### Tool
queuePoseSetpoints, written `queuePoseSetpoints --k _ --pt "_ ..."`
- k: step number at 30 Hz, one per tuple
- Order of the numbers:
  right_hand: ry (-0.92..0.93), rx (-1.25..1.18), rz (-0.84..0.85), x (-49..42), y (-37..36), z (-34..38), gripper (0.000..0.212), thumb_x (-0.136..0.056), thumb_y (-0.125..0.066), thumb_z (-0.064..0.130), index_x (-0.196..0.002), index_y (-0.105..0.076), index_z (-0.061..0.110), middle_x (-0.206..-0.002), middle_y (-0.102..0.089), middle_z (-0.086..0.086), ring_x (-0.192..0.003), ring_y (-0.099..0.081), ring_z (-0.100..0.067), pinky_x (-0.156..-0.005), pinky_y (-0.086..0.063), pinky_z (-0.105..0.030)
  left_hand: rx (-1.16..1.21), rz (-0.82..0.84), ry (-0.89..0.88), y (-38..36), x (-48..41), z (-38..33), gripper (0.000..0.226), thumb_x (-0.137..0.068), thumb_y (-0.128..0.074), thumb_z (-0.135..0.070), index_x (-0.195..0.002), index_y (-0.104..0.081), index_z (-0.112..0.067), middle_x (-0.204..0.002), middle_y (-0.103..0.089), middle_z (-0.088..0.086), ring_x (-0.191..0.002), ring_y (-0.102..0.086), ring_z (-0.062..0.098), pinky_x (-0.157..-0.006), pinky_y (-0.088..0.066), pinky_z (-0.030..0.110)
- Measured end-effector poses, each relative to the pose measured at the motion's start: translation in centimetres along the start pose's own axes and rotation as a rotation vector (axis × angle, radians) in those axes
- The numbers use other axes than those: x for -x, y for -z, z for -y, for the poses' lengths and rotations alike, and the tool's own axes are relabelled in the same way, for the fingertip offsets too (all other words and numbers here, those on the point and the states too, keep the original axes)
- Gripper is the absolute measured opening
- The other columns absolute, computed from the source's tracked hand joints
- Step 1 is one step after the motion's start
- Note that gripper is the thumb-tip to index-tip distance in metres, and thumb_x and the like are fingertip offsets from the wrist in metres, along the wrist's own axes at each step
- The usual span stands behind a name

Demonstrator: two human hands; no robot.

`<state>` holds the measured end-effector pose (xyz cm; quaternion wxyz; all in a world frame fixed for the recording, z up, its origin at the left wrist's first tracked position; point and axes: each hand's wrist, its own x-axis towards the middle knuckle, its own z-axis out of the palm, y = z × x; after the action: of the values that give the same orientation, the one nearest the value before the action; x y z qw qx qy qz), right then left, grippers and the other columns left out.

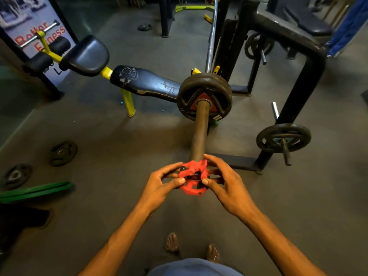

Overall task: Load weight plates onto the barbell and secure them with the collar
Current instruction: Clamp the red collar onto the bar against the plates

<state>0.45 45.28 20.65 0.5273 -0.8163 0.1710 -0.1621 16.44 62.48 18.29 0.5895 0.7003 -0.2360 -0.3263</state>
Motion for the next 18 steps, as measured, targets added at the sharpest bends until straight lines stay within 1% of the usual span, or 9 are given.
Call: queuePoseSetpoints --k 2,3,5,7,9,10,13,16,18 --pt "0.000 0.019 -0.004 0.7 -0.5 0.0 0.063 -0.096 -0.070 0.020 -0.152 -0.042 0.032 -0.143 -0.054 0.009 -0.127 -0.057 -0.004 -0.098 -0.052 -0.018 -0.073 0.022 -0.045 0.1 0.2 0.2 0.058 -0.073 -0.081 -0.023 -0.129 -0.067 -0.022 -0.119 -0.073 0.005 -0.106 -0.068 0.004 -0.095 -0.052 0.022" --pt "-0.004 0.024 -0.010 0.9 -0.7 -0.1 0.065 -0.097 -0.069 0.020 -0.154 -0.040 0.032 -0.144 -0.052 0.010 -0.129 -0.056 -0.002 -0.100 -0.051 -0.017 -0.093 0.027 -0.063 0.2 0.3 0.2 0.059 -0.072 -0.082 -0.025 -0.129 -0.067 -0.022 -0.118 -0.071 0.005 -0.105 -0.067 0.003 -0.095 -0.052 0.021" --pt "-0.021 0.030 -0.030 1.3 -0.9 -0.2 0.067 -0.097 -0.068 0.019 -0.155 -0.037 0.032 -0.145 -0.050 0.011 -0.131 -0.053 0.001 -0.103 -0.048 -0.016 -0.084 0.041 -0.080 0.3 0.2 0.4 0.058 -0.071 -0.083 -0.028 -0.126 -0.067 -0.027 -0.117 -0.068 0.004 -0.105 -0.067 0.005 -0.091 -0.057 0.027" --pt "-0.035 0.047 -0.038 1.5 -1.1 -0.4 0.069 -0.097 -0.068 0.017 -0.156 -0.036 0.032 -0.148 -0.049 0.010 -0.133 -0.051 0.002 -0.105 -0.046 -0.016 -0.058 0.064 -0.088 0.4 0.0 0.8 0.055 -0.072 -0.084 -0.017 -0.124 -0.067 -0.027 -0.121 -0.066 0.004 -0.110 -0.066 0.012 -0.087 -0.061 0.032" --pt "-0.033 0.093 -0.021 1.8 -1.4 -0.6 0.070 -0.097 -0.068 0.019 -0.157 -0.033 0.032 -0.151 -0.047 0.010 -0.135 -0.049 0.003 -0.110 -0.043 -0.016 -0.054 0.081 -0.096 0.4 -0.2 1.4 0.060 -0.074 -0.082 0.003 -0.127 -0.065 -0.019 -0.127 -0.062 0.007 -0.118 -0.063 0.019 -0.086 -0.061 0.029" --pt "-0.030 0.099 -0.025 1.9 -1.7 -0.7 0.069 -0.098 -0.068 0.020 -0.157 -0.034 0.030 -0.152 -0.047 0.009 -0.136 -0.049 0.002 -0.111 -0.043 -0.017 -0.069 0.079 -0.110 0.3 -0.3 1.6 0.061 -0.074 -0.081 0.009 -0.128 -0.064 -0.013 -0.128 -0.061 0.009 -0.120 -0.062 0.021 -0.086 -0.060 0.026" --pt "-0.068 0.029 -0.110 1.8 -2.4 -1.0 0.067 -0.097 -0.069 0.015 -0.156 -0.038 0.024 -0.151 -0.051 0.006 -0.135 -0.052 -0.001 -0.110 -0.044 -0.019 -0.079 0.084 -0.123 0.4 -1.1 1.9 0.061 -0.075 -0.080 0.010 -0.133 -0.062 -0.002 -0.129 -0.060 0.014 -0.119 -0.062 0.018 -0.085 -0.058 0.020" --pt "-0.104 0.000 -0.159 0.7 -2.9 -1.1 0.067 -0.096 -0.071 0.019 -0.155 -0.039 0.026 -0.151 -0.053 0.008 -0.137 -0.051 0.000 -0.111 -0.043 -0.018 -0.127 0.077 -0.125 0.5 -2.6 1.7 0.061 -0.079 -0.079 0.006 -0.135 -0.062 -0.010 -0.132 -0.063 0.007 -0.121 -0.063 0.007 -0.091 -0.055 0.018" --pt "-0.150 -0.080 -0.244 -0.7 -3.2 -1.3 0.062 -0.094 -0.073 0.016 -0.149 -0.047 0.022 -0.147 -0.058 0.008 -0.136 -0.054 -0.001 -0.109 -0.046 -0.020 -0.128 0.068 -0.118 0.3 -4.1 1.4 0.062 -0.081 -0.077 0.004 -0.136 -0.060 -0.021 -0.135 -0.065 0.002 -0.119 -0.064 0.002 -0.096 -0.052 0.019"
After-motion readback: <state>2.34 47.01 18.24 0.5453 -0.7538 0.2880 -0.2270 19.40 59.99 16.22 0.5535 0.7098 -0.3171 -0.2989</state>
